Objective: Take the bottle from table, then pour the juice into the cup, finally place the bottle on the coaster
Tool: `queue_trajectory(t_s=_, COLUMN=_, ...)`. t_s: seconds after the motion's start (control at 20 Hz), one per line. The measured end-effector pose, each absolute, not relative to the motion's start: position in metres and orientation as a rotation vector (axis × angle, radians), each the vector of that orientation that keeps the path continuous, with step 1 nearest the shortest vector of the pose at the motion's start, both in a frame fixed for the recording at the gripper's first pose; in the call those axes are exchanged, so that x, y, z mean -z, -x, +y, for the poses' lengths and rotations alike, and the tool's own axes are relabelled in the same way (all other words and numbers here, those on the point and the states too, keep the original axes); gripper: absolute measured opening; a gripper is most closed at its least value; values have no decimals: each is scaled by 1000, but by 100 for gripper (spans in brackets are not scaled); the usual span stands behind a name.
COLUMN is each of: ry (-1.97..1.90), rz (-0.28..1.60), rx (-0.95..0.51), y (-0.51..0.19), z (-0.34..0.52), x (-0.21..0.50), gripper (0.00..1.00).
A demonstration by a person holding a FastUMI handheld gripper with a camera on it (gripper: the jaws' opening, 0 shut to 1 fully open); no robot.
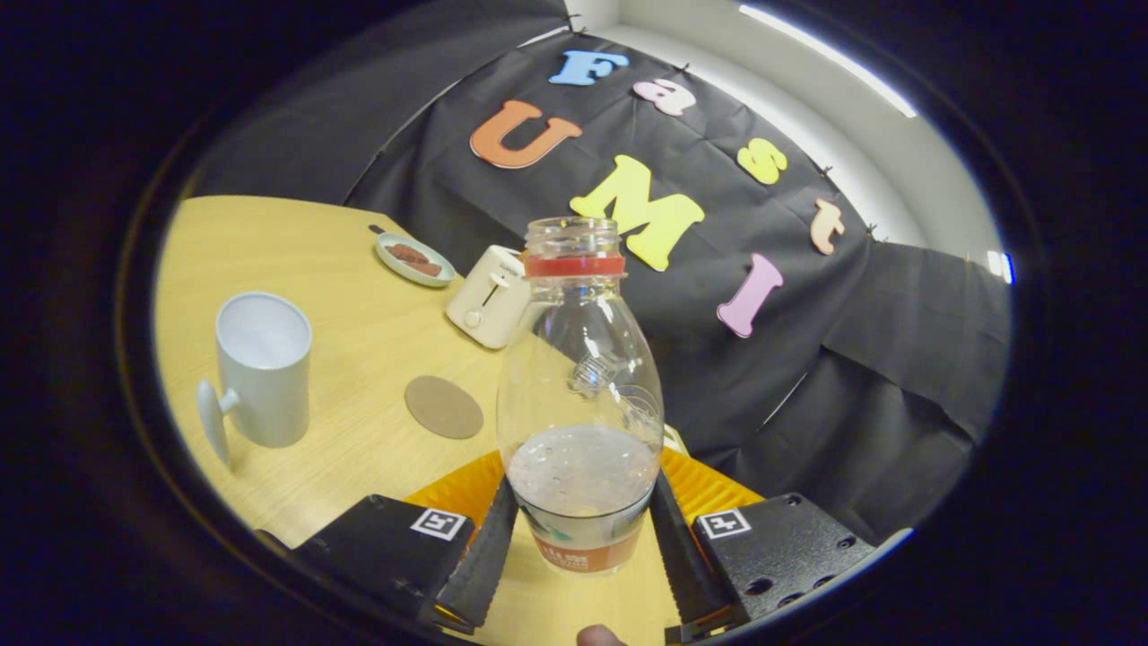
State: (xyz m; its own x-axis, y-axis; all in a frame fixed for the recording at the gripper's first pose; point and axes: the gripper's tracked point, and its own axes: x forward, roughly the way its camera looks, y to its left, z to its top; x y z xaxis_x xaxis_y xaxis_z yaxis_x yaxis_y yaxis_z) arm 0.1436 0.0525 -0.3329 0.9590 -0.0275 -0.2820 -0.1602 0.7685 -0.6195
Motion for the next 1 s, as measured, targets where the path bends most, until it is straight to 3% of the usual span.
queue_trajectory(t_s=1.0, ry=1430, rz=89, rx=-155, y=-148, z=105, x=330, gripper=78)
